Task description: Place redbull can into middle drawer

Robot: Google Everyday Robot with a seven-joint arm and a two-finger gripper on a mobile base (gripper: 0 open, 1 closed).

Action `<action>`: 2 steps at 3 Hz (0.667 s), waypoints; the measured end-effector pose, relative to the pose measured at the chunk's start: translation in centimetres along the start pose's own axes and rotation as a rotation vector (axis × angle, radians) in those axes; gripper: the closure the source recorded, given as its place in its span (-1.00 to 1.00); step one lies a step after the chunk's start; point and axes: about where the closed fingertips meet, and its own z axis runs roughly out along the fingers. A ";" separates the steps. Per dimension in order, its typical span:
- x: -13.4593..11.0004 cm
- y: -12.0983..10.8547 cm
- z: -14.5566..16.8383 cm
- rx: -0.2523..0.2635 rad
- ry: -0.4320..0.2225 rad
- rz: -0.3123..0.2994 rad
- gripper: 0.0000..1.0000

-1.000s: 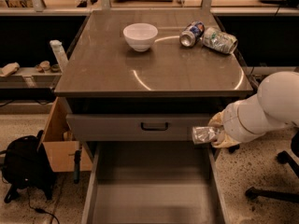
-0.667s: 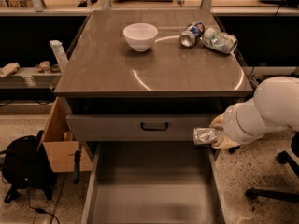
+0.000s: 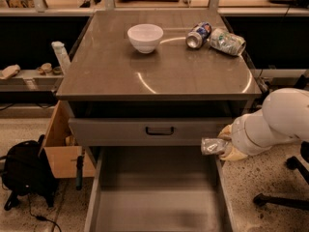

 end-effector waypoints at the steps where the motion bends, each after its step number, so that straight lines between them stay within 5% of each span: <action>1: 1.0 1.6 2.3 -0.029 -0.017 0.037 1.00; 2: 1.8 3.3 4.5 -0.057 -0.040 0.074 1.00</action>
Offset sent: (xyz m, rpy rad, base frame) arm -0.0227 -0.0099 -0.0921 0.1021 0.1174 -0.0665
